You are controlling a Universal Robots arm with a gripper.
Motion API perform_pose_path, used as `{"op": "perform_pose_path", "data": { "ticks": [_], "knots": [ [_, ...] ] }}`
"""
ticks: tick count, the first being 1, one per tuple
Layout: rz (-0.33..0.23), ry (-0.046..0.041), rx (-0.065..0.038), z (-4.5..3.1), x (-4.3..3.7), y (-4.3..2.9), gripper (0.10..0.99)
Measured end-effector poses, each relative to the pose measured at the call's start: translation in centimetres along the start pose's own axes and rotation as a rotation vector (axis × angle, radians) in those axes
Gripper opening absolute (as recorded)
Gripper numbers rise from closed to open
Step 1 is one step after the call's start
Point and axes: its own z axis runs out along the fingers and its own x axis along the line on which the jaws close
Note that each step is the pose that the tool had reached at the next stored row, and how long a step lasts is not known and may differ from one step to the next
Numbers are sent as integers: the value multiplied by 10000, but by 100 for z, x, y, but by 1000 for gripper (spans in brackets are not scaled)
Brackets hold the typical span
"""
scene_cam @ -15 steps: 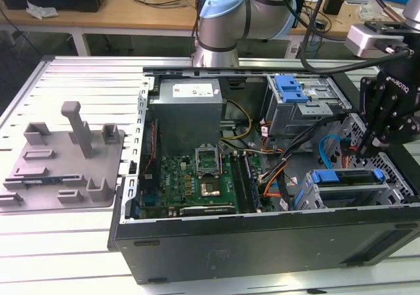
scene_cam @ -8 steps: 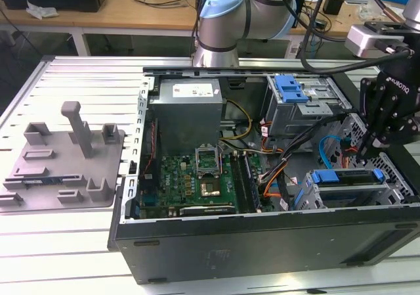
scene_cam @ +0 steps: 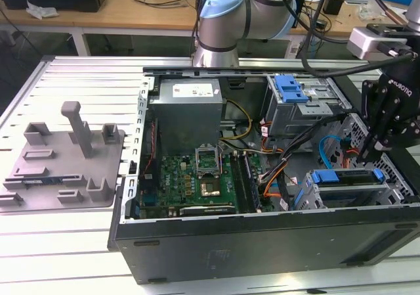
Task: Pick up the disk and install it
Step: 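Insert the first disk wire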
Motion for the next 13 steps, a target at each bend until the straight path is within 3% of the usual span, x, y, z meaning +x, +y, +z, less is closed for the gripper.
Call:
{"op": "perform_pose_path", "data": {
  "ticks": [13],
  "knots": [
    [0, 0, -1, 11, 51, -5, 165]
  ]
}}
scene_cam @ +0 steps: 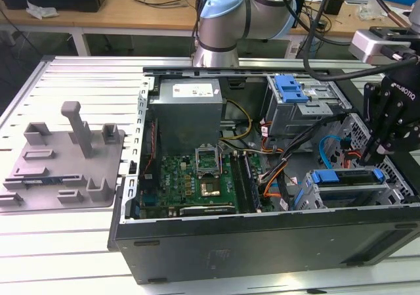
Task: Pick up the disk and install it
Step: 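Insert the first disk wire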
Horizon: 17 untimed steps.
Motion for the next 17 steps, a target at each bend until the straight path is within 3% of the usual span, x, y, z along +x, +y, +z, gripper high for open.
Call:
{"op": "perform_pose_path", "data": {
  "ticks": [4, 8, 10, 17],
  "knots": [
    [1, -4, 0, 0, 0, -4, 165],
    [-2, -181, -8, 4, 3, -6, 165],
    [1, -228, -20, 8, 10, -8, 165],
    [78, -289, -148, 22, 28, -34, 165]
  ]
}}
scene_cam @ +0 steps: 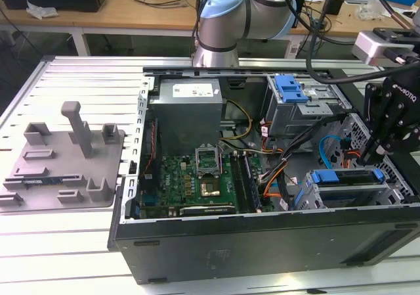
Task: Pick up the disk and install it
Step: 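Insert the first disk wire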
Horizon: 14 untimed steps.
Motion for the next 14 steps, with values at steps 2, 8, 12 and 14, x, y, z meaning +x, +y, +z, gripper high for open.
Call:
{"op": "perform_pose_path", "data": {
  "ticks": [2, 8, 12, 14],
  "knots": [
    [186, -21, -34, 6, 2, -6, 165],
    [180, -23, -34, 8, 2, -6, 165],
    [177, -21, -34, 11, 5, -6, 165],
    [178, -20, -34, 13, 6, -6, 165]
  ]
}}
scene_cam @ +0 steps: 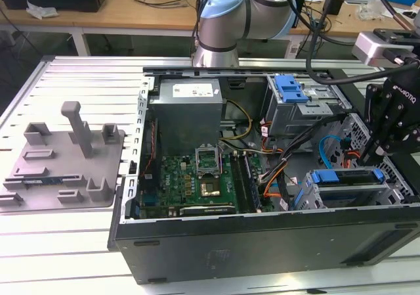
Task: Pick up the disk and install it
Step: 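Insert the first disk wire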
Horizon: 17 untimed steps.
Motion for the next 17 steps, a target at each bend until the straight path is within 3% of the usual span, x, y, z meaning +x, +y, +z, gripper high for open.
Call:
{"op": "perform_pose_path", "data": {
  "ticks": [17],
  "knots": [
    [-161, -1, 18, 20, 8, -1, 165]
  ]
}}
